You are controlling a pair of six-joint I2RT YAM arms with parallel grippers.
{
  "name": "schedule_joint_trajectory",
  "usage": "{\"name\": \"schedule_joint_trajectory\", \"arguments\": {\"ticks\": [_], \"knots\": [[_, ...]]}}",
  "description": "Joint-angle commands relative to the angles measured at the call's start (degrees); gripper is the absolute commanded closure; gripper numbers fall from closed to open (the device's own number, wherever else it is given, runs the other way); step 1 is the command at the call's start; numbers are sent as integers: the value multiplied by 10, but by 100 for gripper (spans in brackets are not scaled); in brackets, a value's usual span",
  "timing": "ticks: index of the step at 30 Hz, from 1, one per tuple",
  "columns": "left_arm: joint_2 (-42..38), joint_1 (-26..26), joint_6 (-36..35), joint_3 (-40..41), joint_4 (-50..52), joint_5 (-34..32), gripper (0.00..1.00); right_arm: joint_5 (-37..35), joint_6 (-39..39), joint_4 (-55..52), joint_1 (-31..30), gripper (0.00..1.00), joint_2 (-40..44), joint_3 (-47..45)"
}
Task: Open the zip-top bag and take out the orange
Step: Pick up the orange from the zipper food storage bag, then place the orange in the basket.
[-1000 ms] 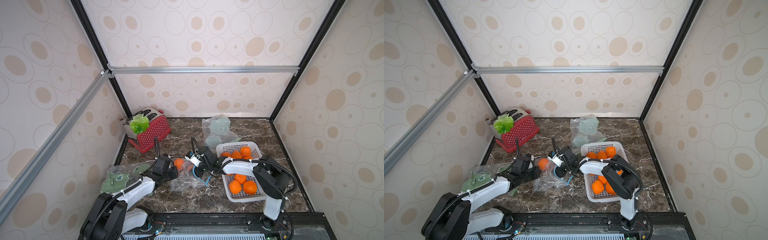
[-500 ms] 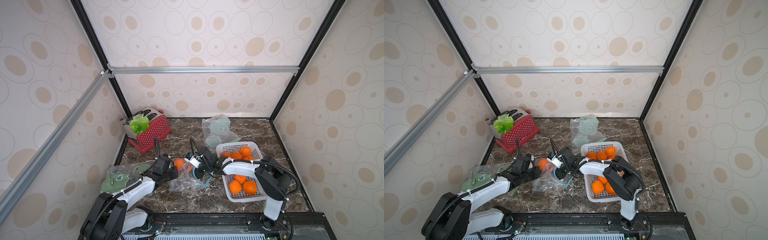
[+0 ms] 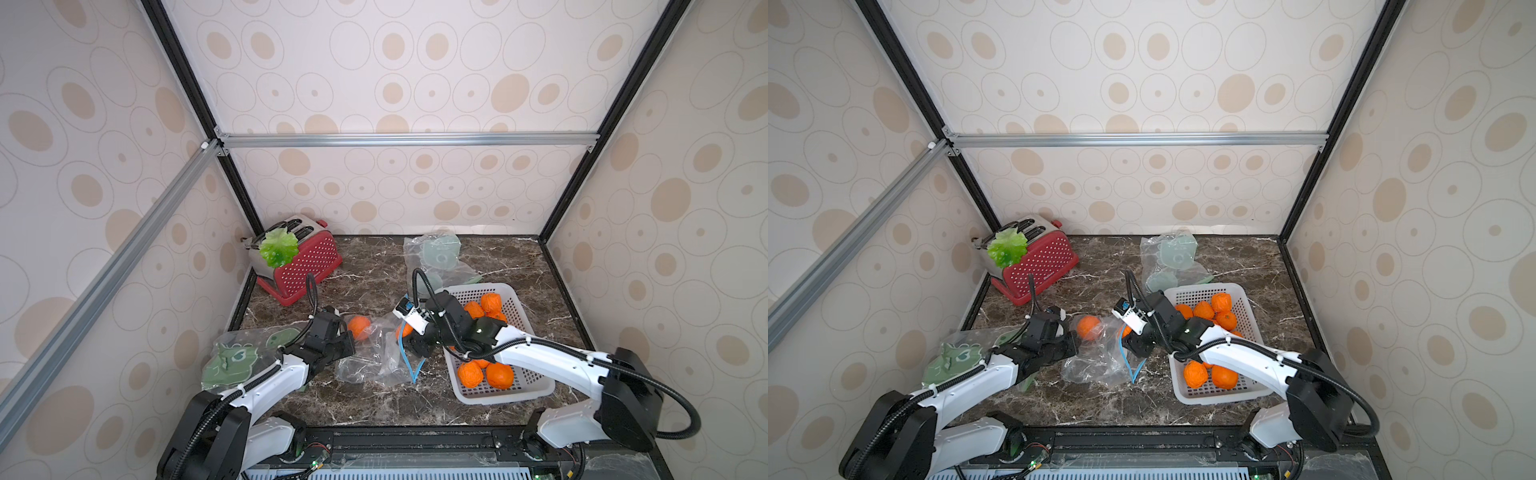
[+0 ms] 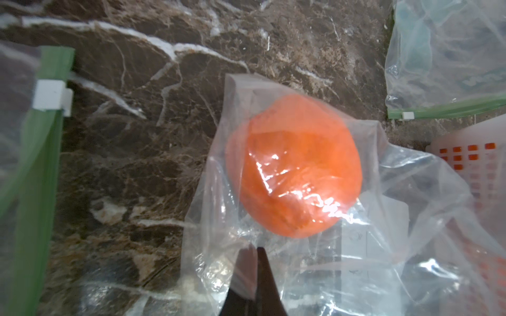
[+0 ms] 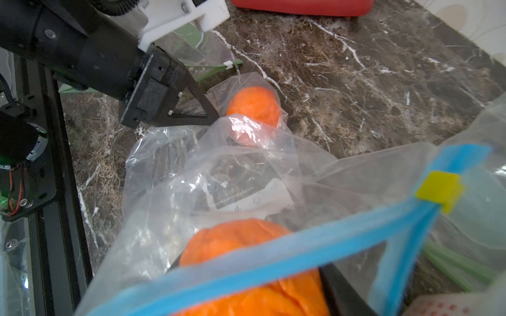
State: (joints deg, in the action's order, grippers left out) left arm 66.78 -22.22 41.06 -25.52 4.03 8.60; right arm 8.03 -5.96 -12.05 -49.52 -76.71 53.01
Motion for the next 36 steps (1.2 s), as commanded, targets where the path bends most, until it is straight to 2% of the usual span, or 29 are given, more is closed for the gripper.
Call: {"name": "schedule_joint_trajectory", "arguments": {"ticks": [1, 6, 9, 11, 16, 21, 26, 30, 36], "knots": [[-7, 3, -8, -9, 10, -14, 100, -22, -1, -60, 3, 47, 70, -22], [4, 3, -7, -15, 5, -7, 100, -79, 12, -103, 3, 46, 149, -28], [4, 3, -9, -16, 5, -6, 100, -152, 30, -119, 11, 44, 181, -30], [5, 4, -10, -19, 8, -5, 100, -195, 42, -134, 25, 44, 194, -28], [5, 3, -11, -21, 8, -3, 100, -249, 79, -147, 90, 45, 228, -52], [3, 4, -10, -22, 10, -2, 100, -317, 105, -159, 127, 45, 230, -75], [3, 4, -11, -25, 11, -3, 100, -331, 130, -161, 142, 45, 204, -81], [2, 3, -11, -24, 11, -2, 100, -323, 142, -159, 147, 40, 175, -80], [-6, 3, -9, -20, 13, -4, 100, -322, 154, -162, 151, 26, 156, -74]]}}
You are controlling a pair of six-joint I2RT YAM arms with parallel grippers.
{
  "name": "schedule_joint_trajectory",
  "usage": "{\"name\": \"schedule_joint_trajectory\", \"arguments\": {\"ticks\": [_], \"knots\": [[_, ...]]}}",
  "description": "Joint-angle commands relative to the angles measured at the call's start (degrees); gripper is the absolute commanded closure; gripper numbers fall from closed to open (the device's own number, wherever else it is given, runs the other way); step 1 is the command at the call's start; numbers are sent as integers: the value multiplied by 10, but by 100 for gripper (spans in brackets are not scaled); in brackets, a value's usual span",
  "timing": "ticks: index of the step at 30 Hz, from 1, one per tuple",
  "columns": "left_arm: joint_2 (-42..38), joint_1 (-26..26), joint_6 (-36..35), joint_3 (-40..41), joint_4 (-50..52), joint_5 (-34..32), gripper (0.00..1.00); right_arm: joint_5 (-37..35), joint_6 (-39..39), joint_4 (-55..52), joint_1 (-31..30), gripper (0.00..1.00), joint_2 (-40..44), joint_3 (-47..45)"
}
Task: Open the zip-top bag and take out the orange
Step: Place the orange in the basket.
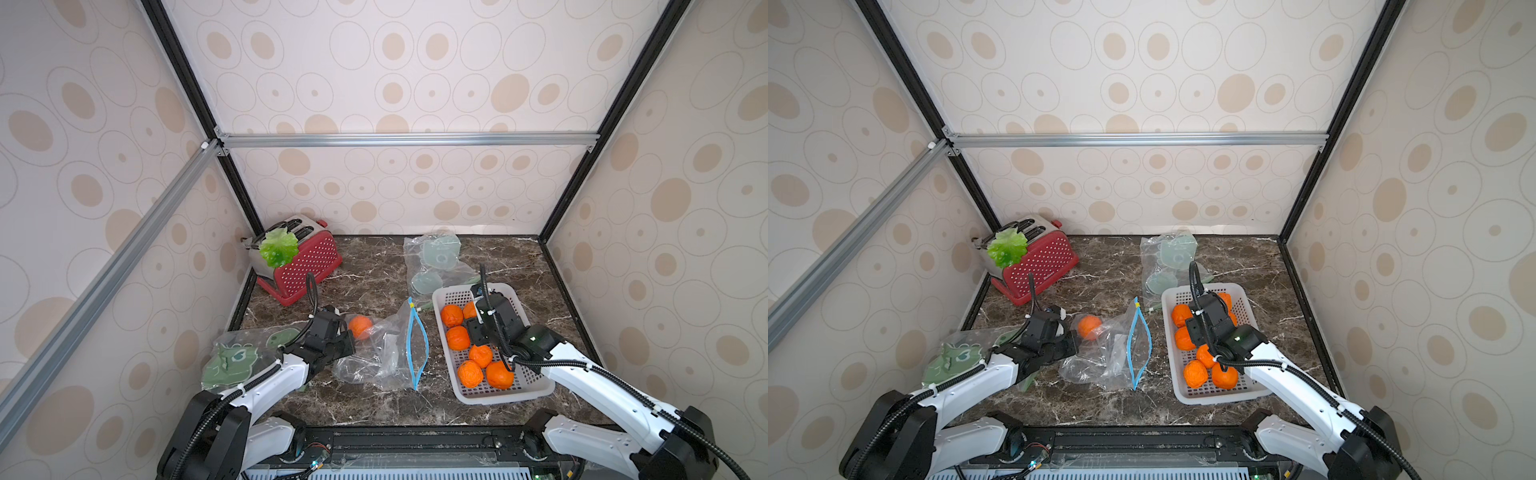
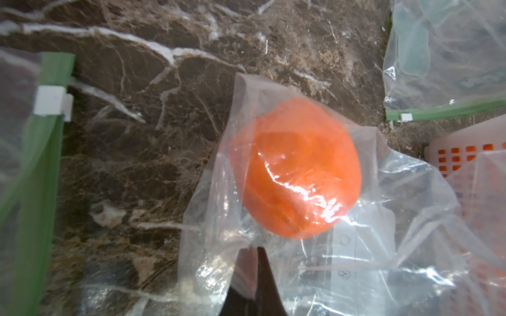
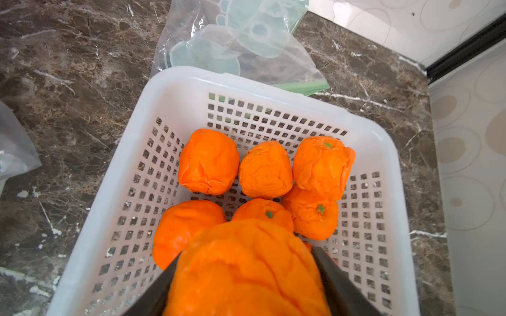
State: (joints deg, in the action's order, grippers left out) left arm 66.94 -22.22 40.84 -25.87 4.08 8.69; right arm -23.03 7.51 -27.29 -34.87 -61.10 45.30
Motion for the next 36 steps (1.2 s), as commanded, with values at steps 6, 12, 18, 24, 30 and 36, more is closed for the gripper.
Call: {"name": "schedule_joint_trajectory", "arguments": {"ticks": [6, 12, 18, 24, 30, 36], "knots": [[-14, 3, -5, -17, 15, -6, 100, -3, 16, -13, 7, 19, 10, 11], [-14, 3, -5, -19, 16, -6, 100, 95, -7, 30, 6, 28, 50, 1], [-6, 4, -8, -24, 13, -4, 100, 386, -21, 131, -2, 49, 54, -36], [-3, 3, -8, -26, 13, -1, 100, 426, -70, 141, -82, 62, 4, -24], [-2, 3, -8, -24, 9, 2, 100, 435, -89, 161, -124, 68, -62, -9], [-2, 3, -10, -23, 8, 10, 100, 368, -98, 167, -131, 73, -139, 20]]}}
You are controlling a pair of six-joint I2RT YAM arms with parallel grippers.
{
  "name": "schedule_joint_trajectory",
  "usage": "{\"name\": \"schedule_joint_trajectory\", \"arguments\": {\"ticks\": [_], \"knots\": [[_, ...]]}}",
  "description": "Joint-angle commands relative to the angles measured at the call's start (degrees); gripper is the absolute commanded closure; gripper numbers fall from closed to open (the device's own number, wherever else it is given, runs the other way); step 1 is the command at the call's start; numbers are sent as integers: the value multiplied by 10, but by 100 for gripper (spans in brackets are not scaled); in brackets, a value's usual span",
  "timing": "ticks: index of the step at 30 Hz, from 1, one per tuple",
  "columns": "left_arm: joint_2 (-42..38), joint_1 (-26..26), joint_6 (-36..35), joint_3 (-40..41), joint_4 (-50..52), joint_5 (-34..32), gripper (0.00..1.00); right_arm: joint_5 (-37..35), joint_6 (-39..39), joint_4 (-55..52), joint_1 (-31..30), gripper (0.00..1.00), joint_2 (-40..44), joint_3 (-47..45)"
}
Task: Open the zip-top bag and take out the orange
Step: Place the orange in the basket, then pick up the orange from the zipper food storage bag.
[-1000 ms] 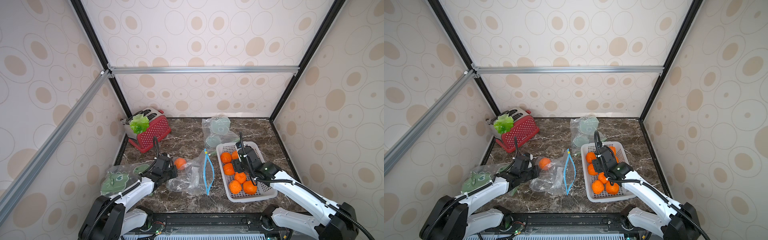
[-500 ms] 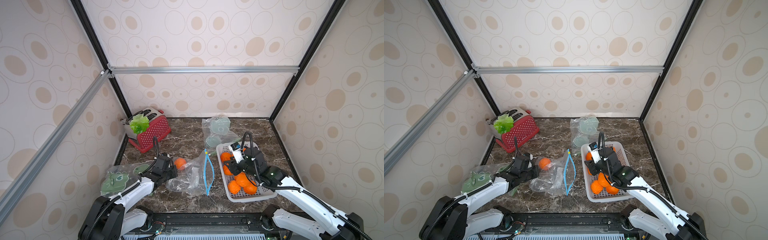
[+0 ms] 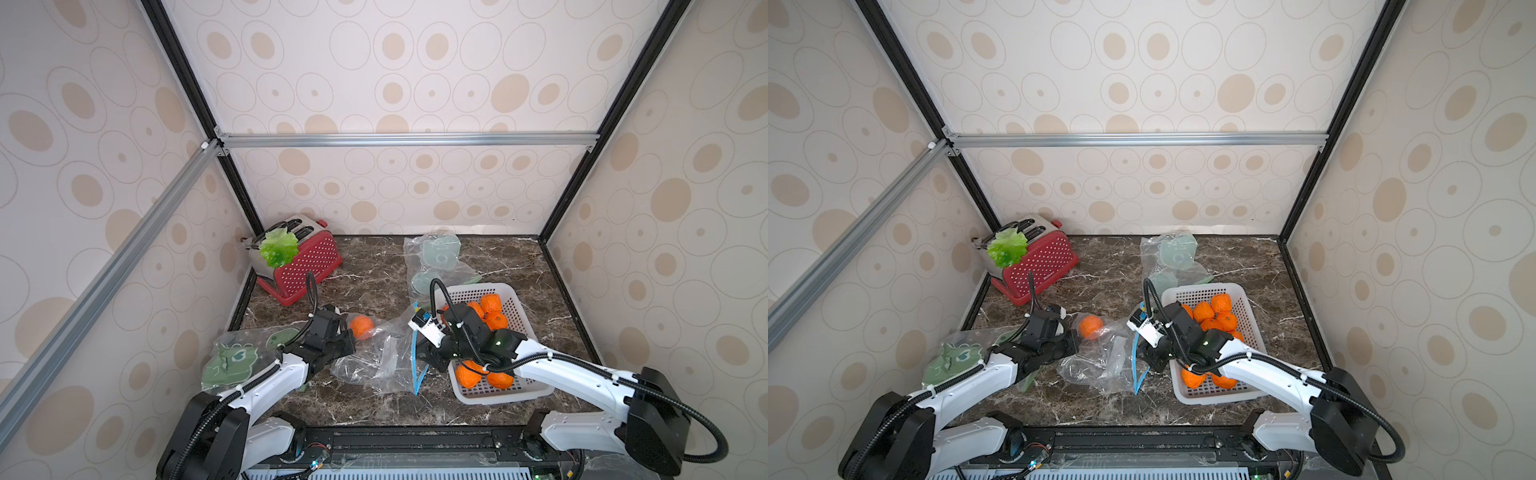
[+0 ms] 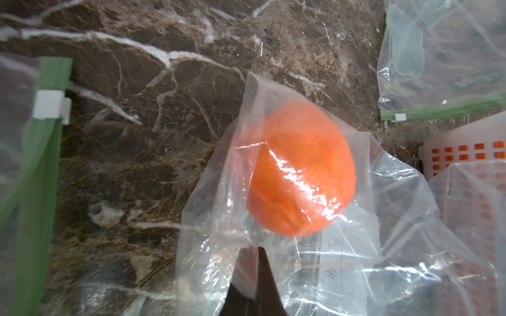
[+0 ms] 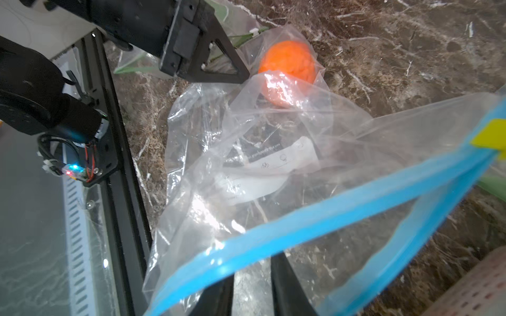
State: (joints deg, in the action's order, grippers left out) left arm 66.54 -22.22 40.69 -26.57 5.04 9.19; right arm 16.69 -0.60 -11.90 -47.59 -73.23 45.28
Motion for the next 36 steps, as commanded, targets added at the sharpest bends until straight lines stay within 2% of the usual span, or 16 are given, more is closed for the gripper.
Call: {"name": "schedule_joint_trajectory", "arguments": {"ticks": [1, 3, 6, 8, 11, 14, 20, 21, 22, 23, 25, 27, 32, 34, 36], "knots": [[2, 3, -10, -16, -2, 7, 100, -41, -15, 22, -4, 73, -32, 24], [3, 3, -13, -17, -6, 16, 100, -32, -13, 38, -4, 73, -63, 35], [10, 3, -27, -22, -25, 66, 100, 6, -19, 79, -8, 67, -112, 49], [13, 3, -29, -21, -46, 103, 100, 18, -16, 137, -9, 58, -139, 45], [16, 3, -29, -23, -68, 158, 100, 6, -10, 214, -9, 52, -175, 36], [15, 2, -20, -23, -85, 198, 100, -2, -20, 237, -9, 46, -208, 46], [13, -7, -3, -19, -84, 203, 100, -18, -28, 251, -8, 44, -249, 57], [11, -8, -3, -17, -76, 195, 93, -19, -29, 256, -9, 44, -250, 52], [8, -7, -3, -19, -61, 183, 75, -21, -30, 261, -9, 44, -251, 47], [5, -8, -9, -22, -42, 167, 65, -20, -31, 261, -9, 44, -251, 43], [-7, -7, -14, -28, -15, 131, 47, -21, -37, 261, -9, 44, -251, 36], [-21, -7, -18, -36, 6, 89, 35, -22, -43, 258, -8, 44, -253, 32], [-32, -6, -18, -64, 5, 17, 23, -17, -46, 258, -8, 44, -258, 24], [-12, -2, -16, -74, -12, -4, 19, -11, -43, 262, -8, 44, -259, 21], [21, 4, -11, -92, -27, 2, 18, -8, -43, 262, -9, 44, -259, 19]]}}
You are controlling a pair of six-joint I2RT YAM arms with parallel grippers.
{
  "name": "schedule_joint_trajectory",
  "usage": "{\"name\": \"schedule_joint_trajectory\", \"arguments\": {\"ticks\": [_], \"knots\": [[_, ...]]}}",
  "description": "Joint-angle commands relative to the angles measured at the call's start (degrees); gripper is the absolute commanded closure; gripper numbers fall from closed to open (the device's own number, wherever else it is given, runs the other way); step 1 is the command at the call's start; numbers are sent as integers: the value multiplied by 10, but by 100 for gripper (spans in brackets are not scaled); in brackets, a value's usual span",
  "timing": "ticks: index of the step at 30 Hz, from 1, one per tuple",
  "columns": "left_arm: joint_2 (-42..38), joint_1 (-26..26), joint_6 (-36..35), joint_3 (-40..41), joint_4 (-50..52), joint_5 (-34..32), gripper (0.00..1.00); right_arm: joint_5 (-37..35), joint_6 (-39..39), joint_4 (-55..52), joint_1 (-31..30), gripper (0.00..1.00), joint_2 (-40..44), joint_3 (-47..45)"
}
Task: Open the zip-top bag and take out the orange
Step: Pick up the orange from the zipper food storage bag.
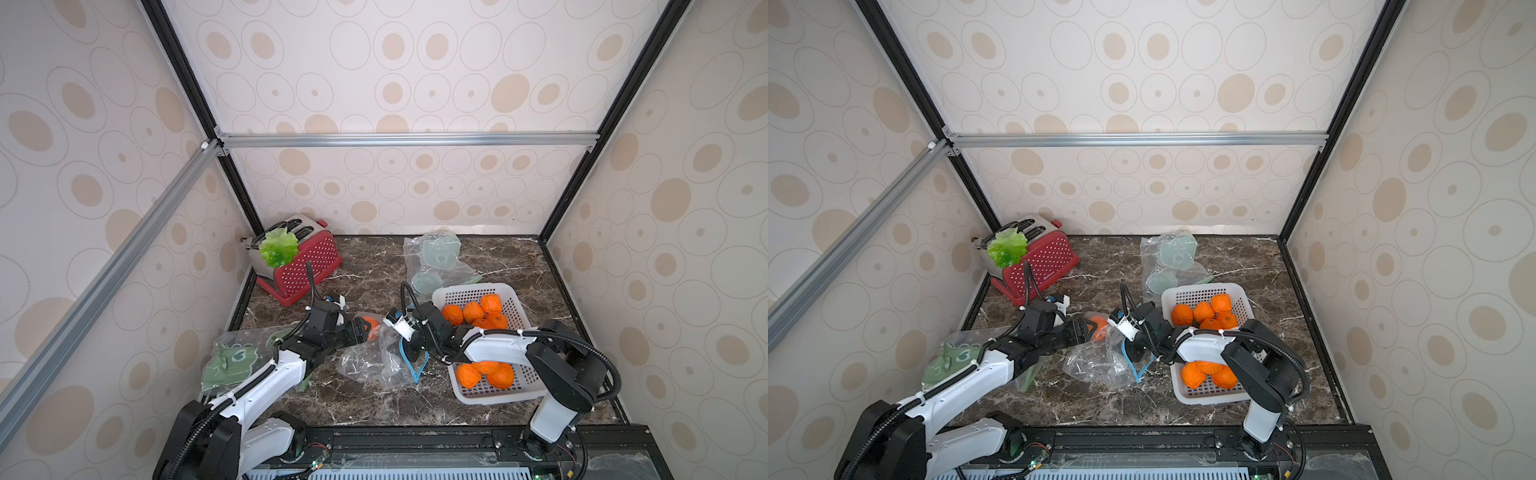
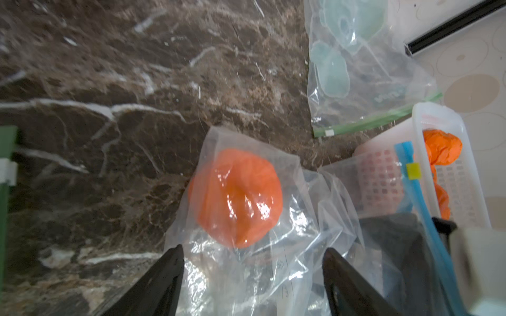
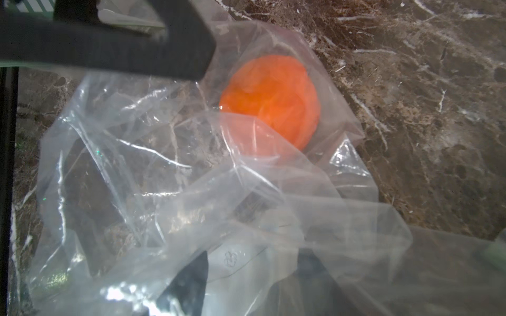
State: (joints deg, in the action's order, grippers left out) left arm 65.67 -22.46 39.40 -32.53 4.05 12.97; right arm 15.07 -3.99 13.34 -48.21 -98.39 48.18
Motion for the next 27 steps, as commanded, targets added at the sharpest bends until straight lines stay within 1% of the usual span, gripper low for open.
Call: {"name": "schedule_joint_trajectory", "arguments": {"ticks": [1, 4, 7, 8, 10, 11, 13, 16, 18, 23, 24, 27], "knots": [[50, 8, 0, -46, -16, -34, 18, 9, -10, 10, -2, 44, -6, -11], [91, 9, -2, -69, -16, -46, 18, 6, -13, 13, -3, 43, -3, -16], [125, 9, -11, -85, -12, -80, 19, 9, -13, 12, -2, 43, -3, -17], [139, 10, -14, -90, -13, -81, 20, 11, -12, 12, -2, 43, -3, -17], [165, 12, -15, -99, -24, -61, 27, 12, -11, 11, -3, 43, -4, -17], [177, 11, -14, -102, -33, -41, 31, 12, -10, 12, -2, 43, -5, -16], [197, 12, -8, -102, -50, -25, 34, 14, -9, 17, -2, 43, -5, -18], [212, 12, 0, -98, -69, -13, 49, 27, -9, 28, -2, 43, -11, -20], [216, 12, 3, -97, -79, -1, 65, 43, -5, 43, -3, 43, -22, -20], [212, 11, 24, -79, -106, 39, 98, 51, 4, 64, -3, 41, -39, -18], [211, 11, 30, -73, -112, 48, 100, 50, 4, 67, -3, 40, -42, -18], [208, 12, 41, -58, -124, 79, 100, 42, 8, 75, -3, 37, -49, -17]]}}
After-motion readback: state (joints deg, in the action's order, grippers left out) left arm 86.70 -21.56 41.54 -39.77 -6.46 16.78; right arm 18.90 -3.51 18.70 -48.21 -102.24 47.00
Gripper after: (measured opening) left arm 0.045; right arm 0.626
